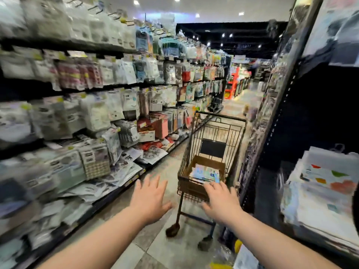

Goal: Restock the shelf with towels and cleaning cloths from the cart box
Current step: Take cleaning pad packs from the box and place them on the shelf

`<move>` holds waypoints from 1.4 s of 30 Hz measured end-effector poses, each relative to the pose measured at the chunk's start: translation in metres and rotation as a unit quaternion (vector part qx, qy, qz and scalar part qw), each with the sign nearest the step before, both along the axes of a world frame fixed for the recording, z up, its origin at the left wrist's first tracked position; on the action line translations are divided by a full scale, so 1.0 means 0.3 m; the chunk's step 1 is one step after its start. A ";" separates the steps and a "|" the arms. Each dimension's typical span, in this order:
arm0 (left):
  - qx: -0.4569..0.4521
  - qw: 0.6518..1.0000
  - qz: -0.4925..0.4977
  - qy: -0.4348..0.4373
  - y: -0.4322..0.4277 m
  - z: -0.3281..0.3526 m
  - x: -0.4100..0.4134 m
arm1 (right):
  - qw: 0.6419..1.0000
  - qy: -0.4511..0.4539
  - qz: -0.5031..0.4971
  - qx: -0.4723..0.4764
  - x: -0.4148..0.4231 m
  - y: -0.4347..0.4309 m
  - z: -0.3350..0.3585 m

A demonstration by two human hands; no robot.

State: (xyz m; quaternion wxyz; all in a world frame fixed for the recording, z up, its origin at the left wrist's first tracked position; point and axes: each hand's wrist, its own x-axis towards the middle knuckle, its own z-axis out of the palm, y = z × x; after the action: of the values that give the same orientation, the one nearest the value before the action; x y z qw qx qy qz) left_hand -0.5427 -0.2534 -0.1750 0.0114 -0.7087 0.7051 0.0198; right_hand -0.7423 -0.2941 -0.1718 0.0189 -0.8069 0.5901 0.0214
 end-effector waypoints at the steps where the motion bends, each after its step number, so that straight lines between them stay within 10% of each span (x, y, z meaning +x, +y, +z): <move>1: 0.003 1.000 0.006 0.000 -0.006 -0.018 0.045 | 1.000 0.000 0.002 0.011 0.040 -0.012 -0.018; 18: 0.073 0.995 0.066 -0.002 -0.594 -0.204 0.491 | 0.994 -0.025 0.049 0.096 0.522 -0.698 -0.265; 42: 0.159 0.966 -0.202 -0.008 -1.948 -0.355 0.522 | 0.954 -0.028 -0.239 0.178 0.444 -1.730 -0.428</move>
State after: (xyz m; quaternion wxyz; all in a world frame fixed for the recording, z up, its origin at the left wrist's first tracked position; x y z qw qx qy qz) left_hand -0.3861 -0.8377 -0.2816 0.1336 -0.5407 0.8213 0.1234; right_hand -0.6091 -0.8130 -0.3003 0.1832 -0.6263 0.7514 0.0983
